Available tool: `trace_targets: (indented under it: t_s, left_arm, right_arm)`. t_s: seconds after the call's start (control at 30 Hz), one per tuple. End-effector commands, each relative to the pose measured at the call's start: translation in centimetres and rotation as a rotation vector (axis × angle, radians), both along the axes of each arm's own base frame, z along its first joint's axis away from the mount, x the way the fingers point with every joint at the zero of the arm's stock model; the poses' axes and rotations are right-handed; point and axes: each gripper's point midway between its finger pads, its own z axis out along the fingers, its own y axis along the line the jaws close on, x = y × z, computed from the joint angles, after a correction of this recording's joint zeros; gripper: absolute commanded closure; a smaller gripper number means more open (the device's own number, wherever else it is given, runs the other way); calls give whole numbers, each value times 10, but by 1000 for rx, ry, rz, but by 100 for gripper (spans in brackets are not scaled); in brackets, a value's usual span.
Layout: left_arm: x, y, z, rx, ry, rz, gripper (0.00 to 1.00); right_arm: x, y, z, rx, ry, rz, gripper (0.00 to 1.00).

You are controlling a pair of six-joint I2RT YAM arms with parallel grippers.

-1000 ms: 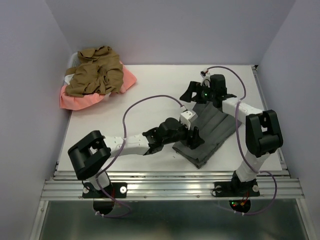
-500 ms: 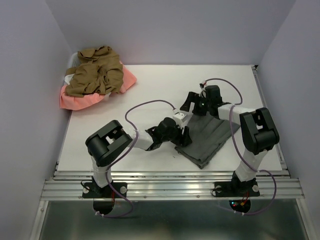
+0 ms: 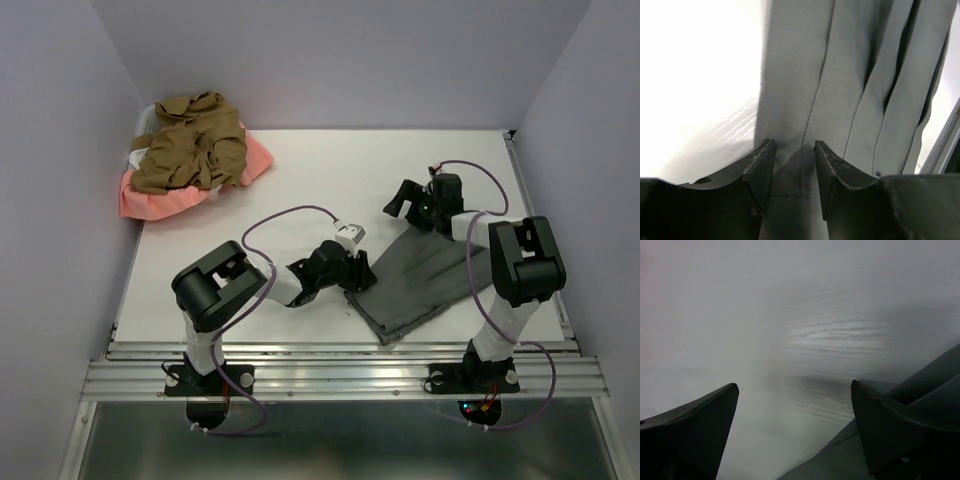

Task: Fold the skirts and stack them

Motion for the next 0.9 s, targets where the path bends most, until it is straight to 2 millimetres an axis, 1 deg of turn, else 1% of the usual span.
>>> trace_targets:
  t_s: [0.0, 0.1, 0.13, 0.23, 0.33, 0.37, 0.4, 0.5, 0.53, 0.6, 0.63, 0.67, 0.7, 0.73, 0.8, 0.83, 0.87]
  left_arm:
    - [-37, 52, -78, 243, 194, 33, 51]
    - [-40, 58, -81, 249, 211, 53, 53]
    - [-39, 59, -82, 252, 212, 58, 53]
    - [-41, 63, -84, 257, 220, 72, 53]
    - [-42, 66, -85, 261, 221, 81, 54]
    - [-42, 67, -84, 261, 223, 84, 54]
    - [-43, 68, -84, 262, 224, 86, 54]
    - [-44, 69, -84, 262, 224, 89, 54]
    - [-43, 69, -84, 261, 222, 90, 54]
    - [-43, 70, -83, 261, 223, 94, 54]
    - [-43, 70, -83, 260, 221, 91, 54]
    - [-43, 70, -82, 259, 220, 93, 54]
    - [-43, 69, -81, 257, 217, 90, 54]
    - [-42, 68, -79, 252, 213, 93, 54]
    - [-39, 66, -72, 235, 200, 94, 54]
    - [-38, 64, -68, 228, 194, 93, 54]
    - [-36, 62, -58, 210, 177, 93, 54]
  right_arm:
    - [16, -26, -11, -5, -43, -11, 0]
    - [16, -41, -15, 7, -53, -35, 0]
    - [16, -42, -12, 2, -63, -40, 0]
    - [17, -69, -9, -29, -84, -110, 0]
    - [12, -90, 1, 45, -121, -164, 0]
    - [7, -96, -1, 61, -119, -186, 0]
    - [9, -109, 2, 82, -130, -221, 0]
    - [11, -123, 6, 111, -146, -238, 0]
    - [14, -135, 6, 104, -151, -267, 0]
    - [22, -147, 13, 96, -175, -285, 0]
    - [24, -150, 14, 102, -177, -285, 0]
    - [27, -159, 17, 99, -188, -299, 0]
    - [30, -159, 20, 102, -195, -295, 0]
    - [35, -165, 33, 107, -226, -292, 0]
    - [39, -164, 50, 107, -255, -283, 0]
    - [41, -161, 72, 108, -300, -251, 0]
    - [37, -157, 78, 118, -282, -234, 0]
